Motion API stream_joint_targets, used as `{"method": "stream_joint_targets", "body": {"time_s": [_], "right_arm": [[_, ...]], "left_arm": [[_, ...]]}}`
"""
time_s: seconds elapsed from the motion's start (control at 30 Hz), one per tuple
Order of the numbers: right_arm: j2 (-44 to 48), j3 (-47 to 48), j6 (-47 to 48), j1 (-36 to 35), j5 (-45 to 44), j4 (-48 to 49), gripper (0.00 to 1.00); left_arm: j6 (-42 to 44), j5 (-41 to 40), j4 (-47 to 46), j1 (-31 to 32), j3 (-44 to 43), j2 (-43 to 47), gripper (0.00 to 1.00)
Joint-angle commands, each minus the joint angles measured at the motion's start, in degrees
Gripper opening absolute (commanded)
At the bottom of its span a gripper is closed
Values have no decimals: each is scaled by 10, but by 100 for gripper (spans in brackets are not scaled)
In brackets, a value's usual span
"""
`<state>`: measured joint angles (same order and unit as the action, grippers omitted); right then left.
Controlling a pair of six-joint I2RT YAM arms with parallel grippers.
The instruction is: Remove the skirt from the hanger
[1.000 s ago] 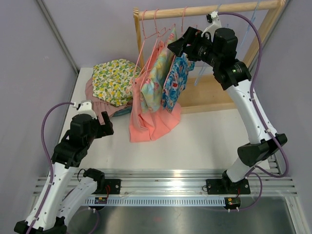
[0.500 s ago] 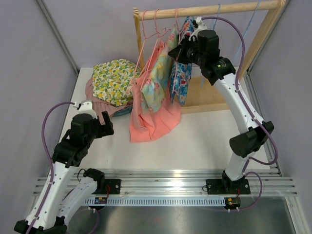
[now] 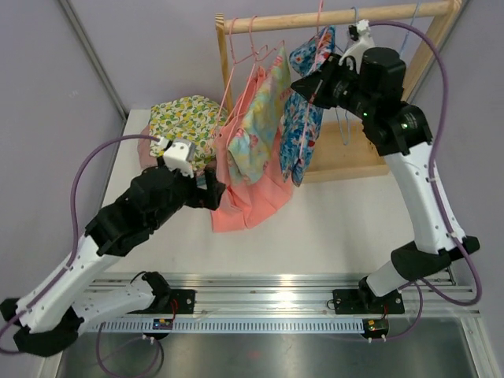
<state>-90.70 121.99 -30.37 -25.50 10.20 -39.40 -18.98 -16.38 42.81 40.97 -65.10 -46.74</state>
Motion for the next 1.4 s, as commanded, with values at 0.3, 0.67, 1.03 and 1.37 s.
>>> {"method": "stream_joint_targets", "body": {"time_s": [0.3,0.67,1.03,1.37], "right_arm": [[167,-72,-40,-4,39,9,0],[230,-115,-30,-4,23,-14,0],[252,-142,-48,-5,34,-2,0],[296,-190,-78,-4,42,16,0]], "left_arm": [[69,-108,-260,308,-103,-194,99],[69,-80,-331,383,-81,-231,99],[71,-147,-351,390,-93,-270,99],[104,-186,-425,390,-107,-326,54]]}}
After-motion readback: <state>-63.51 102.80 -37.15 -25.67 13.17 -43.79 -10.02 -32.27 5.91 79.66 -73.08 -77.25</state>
